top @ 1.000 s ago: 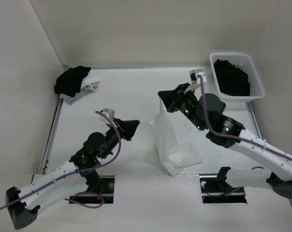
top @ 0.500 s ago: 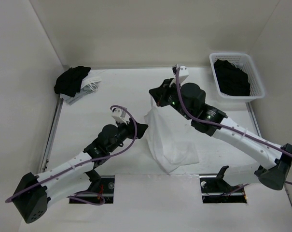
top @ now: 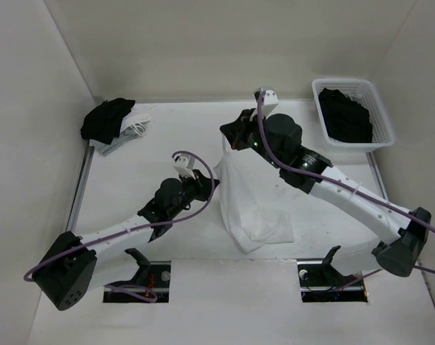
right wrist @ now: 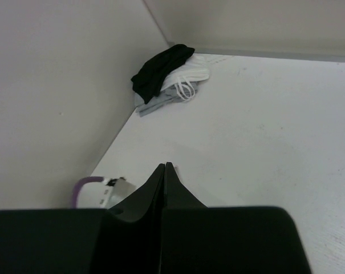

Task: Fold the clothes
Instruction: Flatten the tank top out

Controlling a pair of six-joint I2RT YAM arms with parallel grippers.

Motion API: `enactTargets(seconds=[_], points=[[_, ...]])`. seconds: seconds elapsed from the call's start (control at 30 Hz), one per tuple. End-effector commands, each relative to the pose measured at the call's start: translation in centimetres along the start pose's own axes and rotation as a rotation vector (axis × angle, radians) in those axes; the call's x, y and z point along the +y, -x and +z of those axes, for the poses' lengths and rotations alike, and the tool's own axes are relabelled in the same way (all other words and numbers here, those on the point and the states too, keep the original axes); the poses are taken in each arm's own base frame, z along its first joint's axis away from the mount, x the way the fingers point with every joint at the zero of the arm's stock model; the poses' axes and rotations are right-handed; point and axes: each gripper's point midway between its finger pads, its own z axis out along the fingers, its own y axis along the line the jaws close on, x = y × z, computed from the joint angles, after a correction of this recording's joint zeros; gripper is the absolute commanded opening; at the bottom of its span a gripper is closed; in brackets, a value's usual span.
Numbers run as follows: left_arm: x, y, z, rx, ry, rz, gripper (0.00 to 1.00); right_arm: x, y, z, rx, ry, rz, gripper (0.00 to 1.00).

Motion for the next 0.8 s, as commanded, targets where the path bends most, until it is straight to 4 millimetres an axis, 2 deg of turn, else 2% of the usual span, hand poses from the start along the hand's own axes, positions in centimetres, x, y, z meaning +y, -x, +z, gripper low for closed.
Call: enactTargets(seconds=[0.0, 0.13, 0.17, 0.2, 0.23, 0.3, 0.37, 0.4, 0.43, 0.47, 0.5, 0.53, 0.57, 0.6, 0.67, 0.7, 0.77], points=[[-1.1, 5.2, 0.0, -0.162, -0.048, -0.027, 0.0, -0.2, 2.3, 3.1, -0.059, 0.024, 0.044, 0.0], [6.6, 9.3, -0.8, -0.285, 0.232, -0.117, 0.01, -1.5, 2.4, 10.1, -0.045, -0.003, 0.1, 0.04], [8.3, 10.4, -1.1, -0.315, 0.29, -0.153, 0.04, -1.9, 2.8, 11.7, -0.055, -0.016, 0.113, 0.09], [9.7, 11.2, -1.2, -0.336, 0.336, -0.184, 0.08, -2.2, 3.0, 13.0, -0.059, -0.024, 0.123, 0.18], [10.4, 11.7, -1.2, -0.342, 0.355, -0.204, 0.15, -2.8, 3.2, 13.7, -0.058, -0.04, 0.129, 0.28], [9.8, 10.8, -1.0, -0.287, 0.33, -0.202, 0.23, -3.6, 2.5, 12.9, -0.032, -0.065, 0.121, 0.46], [8.4, 7.8, -0.8, -0.193, 0.292, -0.173, 0.25, -4.8, 0.8, 11.0, -0.006, -0.09, 0.083, 0.53], [7.7, 5.2, -1.0, -0.121, 0.277, -0.143, 0.28, -6.0, -0.8, 9.5, 0.013, -0.117, 0.064, 0.56], [7.2, 2.8, -1.2, -0.058, 0.264, -0.12, 0.29, -7.9, -2.8, 7.4, 0.029, -0.164, 0.054, 0.53], [6.8, 1.1, -1.4, -0.011, 0.259, -0.113, 0.3, -9.1, -4.3, 6.0, 0.045, -0.202, 0.048, 0.46], [6.6, -1.0, -1.8, 0.05, 0.258, -0.109, 0.3, -10.9, -6.3, 3.9, 0.065, -0.255, 0.047, 0.3], [5.8, -3.4, -2.2, 0.12, 0.238, -0.111, 0.3, -13.1, -8.6, 1.1, 0.083, -0.323, 0.067, 0.1], [5.0, -5.2, -2.5, 0.175, 0.223, -0.111, 0.3, -14.6, -10.6, -1.1, 0.105, -0.373, 0.081, 0.03], [3.9, -6.6, -2.7, 0.217, 0.2, -0.11, 0.3, -16.3, -12.5, -3.5, 0.13, -0.43, 0.099, 0.02], [1.5, -9.1, -3.2, 0.288, 0.141, -0.105, 0.33, -19.4, -15.7, -7.5, 0.168, -0.54, 0.152, 0.04], [0.5, -10.1, -3.4, 0.317, 0.119, -0.102, 0.34, -20.7, -17.7, -9.8, 0.192, -0.596, 0.203, 0.11], [-1.3, -11.9, -3.7, 0.368, 0.081, -0.098, 0.38, -22.2, -21.0, -13.3, 0.236, -0.67, 0.29, 0.31]])
